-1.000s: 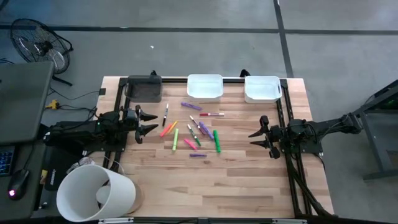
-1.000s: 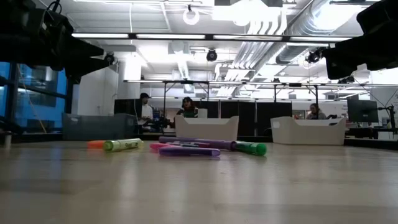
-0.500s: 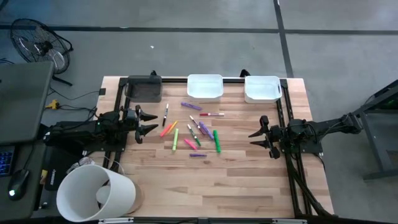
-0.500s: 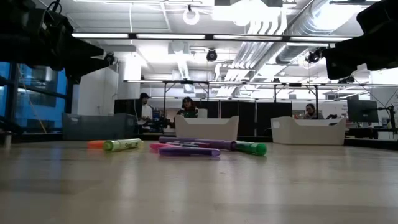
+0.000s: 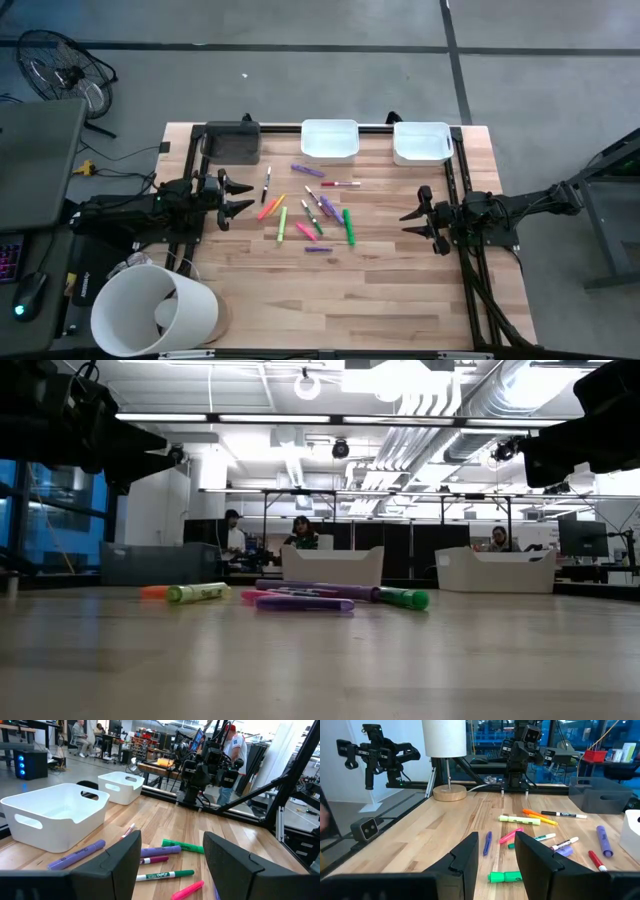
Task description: Pick & Place Markers
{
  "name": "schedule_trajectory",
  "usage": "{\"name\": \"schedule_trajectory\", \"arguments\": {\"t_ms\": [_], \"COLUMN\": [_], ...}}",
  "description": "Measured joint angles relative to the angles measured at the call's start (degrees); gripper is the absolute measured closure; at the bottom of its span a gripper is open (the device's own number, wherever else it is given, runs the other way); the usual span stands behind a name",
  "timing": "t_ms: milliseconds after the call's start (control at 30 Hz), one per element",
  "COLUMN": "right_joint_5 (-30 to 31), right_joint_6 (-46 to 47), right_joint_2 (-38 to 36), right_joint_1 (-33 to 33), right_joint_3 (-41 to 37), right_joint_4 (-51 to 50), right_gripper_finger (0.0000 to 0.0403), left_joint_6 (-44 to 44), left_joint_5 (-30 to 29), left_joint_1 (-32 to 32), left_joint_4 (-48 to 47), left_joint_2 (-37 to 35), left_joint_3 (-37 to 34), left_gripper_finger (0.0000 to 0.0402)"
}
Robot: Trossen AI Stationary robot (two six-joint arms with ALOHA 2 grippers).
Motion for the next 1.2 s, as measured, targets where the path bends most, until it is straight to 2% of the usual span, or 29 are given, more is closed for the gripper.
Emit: {"name": "schedule_trajectory", "arguments": {"t_ms": [167,667,900,1200], "right_joint_5": [0.22,0.27,4.80,5.04], "right_joint_6": [-4.08,4.04,11.09,7.89], "right_joint_2": [0.00,0.00,0.00,0.00], "right_joint_1": [-0.02,-0.02,-0.02,-0.02], "right_joint_3": [0.00,0.00,0.00,0.00], "right_joint_4": [0.00,0.02,0.26,0.11], "right_gripper_finger": [0.0286,0.0286,0.0286,0.0286], "left_joint_6": [-0.02,-0.02,0.00,-0.01], "left_joint_5": [-0.02,0.00,-0.01,0.00], "left_joint_1": [-0.01,-0.02,0.00,-0.02], "left_joint_4": [0.00,0.00,0.00,0.00], "left_joint_2": [-0.01,0.00,-0.01,-0.01], "left_joint_3": [0.00,0.00,0.00,0.00], "left_gripper_finger": [0.0190,0.0190,0.0190,0.0190]}}
